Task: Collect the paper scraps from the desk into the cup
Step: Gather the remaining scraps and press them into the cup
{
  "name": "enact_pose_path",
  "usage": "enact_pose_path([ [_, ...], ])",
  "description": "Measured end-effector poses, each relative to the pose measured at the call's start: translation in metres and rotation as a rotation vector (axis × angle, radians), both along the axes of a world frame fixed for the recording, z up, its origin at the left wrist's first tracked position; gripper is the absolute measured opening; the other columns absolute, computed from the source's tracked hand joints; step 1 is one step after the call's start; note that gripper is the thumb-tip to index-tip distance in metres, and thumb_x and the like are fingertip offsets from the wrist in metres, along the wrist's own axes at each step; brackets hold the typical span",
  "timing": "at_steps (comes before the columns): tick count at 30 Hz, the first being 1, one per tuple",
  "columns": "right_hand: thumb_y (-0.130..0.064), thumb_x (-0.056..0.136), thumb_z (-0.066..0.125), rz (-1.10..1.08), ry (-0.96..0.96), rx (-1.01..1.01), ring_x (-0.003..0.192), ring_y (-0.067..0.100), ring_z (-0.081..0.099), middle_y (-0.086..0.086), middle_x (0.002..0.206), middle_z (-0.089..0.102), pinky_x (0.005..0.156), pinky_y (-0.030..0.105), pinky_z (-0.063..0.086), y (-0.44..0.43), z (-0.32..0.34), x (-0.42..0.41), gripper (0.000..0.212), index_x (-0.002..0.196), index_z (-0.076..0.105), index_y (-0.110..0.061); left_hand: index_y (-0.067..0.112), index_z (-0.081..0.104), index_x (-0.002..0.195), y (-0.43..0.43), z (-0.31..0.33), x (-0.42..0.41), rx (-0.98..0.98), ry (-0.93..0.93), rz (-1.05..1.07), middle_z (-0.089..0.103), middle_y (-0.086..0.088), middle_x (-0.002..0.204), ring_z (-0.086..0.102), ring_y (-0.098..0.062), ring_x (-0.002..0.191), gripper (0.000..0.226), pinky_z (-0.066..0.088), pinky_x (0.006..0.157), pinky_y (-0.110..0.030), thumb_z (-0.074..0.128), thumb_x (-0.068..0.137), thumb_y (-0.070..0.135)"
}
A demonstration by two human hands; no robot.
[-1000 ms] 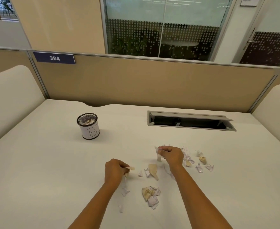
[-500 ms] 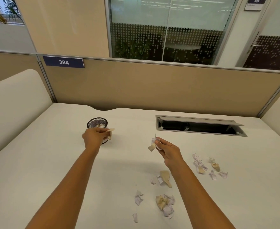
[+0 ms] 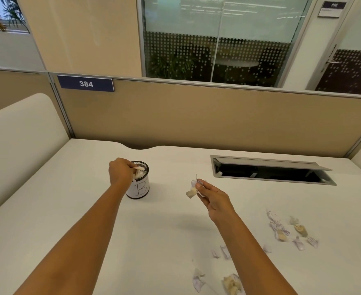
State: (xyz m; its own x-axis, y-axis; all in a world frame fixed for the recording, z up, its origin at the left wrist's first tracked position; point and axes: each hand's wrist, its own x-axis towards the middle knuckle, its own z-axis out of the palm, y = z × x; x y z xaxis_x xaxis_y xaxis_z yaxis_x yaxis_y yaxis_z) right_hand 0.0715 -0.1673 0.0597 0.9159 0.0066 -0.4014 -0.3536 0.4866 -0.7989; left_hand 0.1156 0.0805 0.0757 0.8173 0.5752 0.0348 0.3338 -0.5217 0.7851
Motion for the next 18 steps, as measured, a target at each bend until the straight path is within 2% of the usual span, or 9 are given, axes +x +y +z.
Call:
enact_pose_path([
  [3,0.004,0.082,0.064,0.021,-0.005,-0.001,0.08,0.011,0.069,0.007,0.095,0.07,0.085,0.023,0.05,0.012,-0.001,0.007,0.013,0.092,0.068,-0.005,-0.003,0.072,0.097,0.002,-0.01,0.01,0.118,0.088,-0.064,0.067,-0.023,0.102,0.063,-0.037,0.089,0.02,0.049,0.071,-0.032,0.059,0.082,-0.004],
  [6,0.003,0.082,0.065,0.039,-0.005,-0.01,0.08,0.01,0.069,0.005,0.093,0.071,0.083,0.022,0.051,0.022,-0.004,0.014,0.013,0.088,0.069,-0.007,-0.004,0.07,0.102,0.003,-0.015,0.02,0.232,0.196,-0.137,0.065,-0.023,0.106,0.063,-0.037,0.092,0.021,0.052,0.077,-0.035,0.061,0.084,0.0],
  [12,0.003,0.083,0.065,0.043,0.021,-0.022,0.09,0.018,0.067,0.009,0.104,0.069,0.088,0.026,0.05,0.035,-0.008,0.024,0.023,0.105,0.067,0.001,-0.005,0.061,0.11,0.0,-0.02,0.034,0.39,0.338,-0.217,0.063,-0.023,0.111,0.063,-0.035,0.099,0.027,0.052,0.082,-0.036,0.062,0.086,0.006],
  [18,0.004,0.083,0.064,0.061,0.012,-0.017,0.097,0.022,0.064,0.012,0.109,0.066,0.087,0.026,0.05,0.056,0.001,0.037,0.03,0.113,0.063,0.005,0.0,0.061,0.116,0.003,-0.018,0.037,0.47,0.393,-0.279,0.062,-0.019,0.117,0.062,-0.033,0.102,0.029,0.051,0.084,-0.034,0.058,0.089,0.009],
])
